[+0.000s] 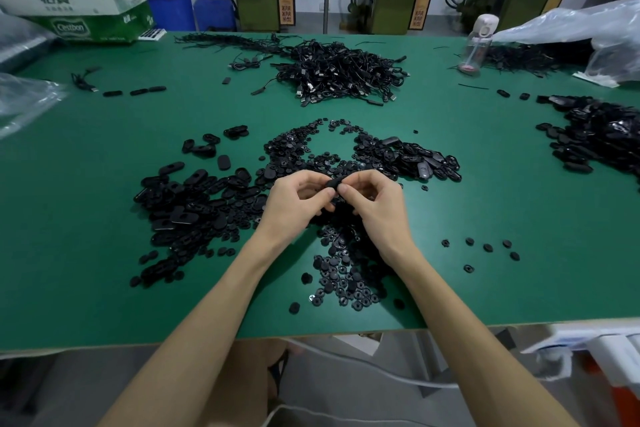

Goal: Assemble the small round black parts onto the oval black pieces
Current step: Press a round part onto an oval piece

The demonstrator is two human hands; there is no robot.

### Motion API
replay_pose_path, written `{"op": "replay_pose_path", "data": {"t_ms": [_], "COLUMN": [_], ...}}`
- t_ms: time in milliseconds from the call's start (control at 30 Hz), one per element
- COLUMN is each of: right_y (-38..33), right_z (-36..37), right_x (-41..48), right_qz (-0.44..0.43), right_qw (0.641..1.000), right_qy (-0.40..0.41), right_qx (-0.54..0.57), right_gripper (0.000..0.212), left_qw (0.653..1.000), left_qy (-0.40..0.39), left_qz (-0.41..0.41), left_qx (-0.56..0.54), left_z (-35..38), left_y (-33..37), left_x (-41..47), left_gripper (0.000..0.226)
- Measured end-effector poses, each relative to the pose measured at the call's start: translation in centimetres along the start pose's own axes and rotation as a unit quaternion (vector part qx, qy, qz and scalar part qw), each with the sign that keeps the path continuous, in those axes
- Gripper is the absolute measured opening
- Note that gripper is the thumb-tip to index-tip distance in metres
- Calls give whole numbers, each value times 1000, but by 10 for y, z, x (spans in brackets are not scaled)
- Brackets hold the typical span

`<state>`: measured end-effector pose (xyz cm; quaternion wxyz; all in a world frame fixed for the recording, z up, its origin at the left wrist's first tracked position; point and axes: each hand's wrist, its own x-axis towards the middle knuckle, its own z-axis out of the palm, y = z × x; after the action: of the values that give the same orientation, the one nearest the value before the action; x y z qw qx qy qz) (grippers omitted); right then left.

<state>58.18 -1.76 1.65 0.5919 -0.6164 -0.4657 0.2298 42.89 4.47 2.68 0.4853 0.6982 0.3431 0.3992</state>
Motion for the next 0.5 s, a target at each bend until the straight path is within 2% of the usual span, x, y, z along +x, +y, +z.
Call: {"op": "replay_pose_path", "data": {"t_ms": [500], "right_y": [-2], "right_z": [0], "right_x": [-1], "right_qz": [17], "right_qw": [1000], "right_qy": [3], "right_qx": [7], "right_gripper": [4], "left_qw": [1000], "left_qy": [-2], "left_qz": [0], "left_qx": [-10], "left_z": [0], "left_y": [3], "left_x": [-1], "left_gripper": [10]}}
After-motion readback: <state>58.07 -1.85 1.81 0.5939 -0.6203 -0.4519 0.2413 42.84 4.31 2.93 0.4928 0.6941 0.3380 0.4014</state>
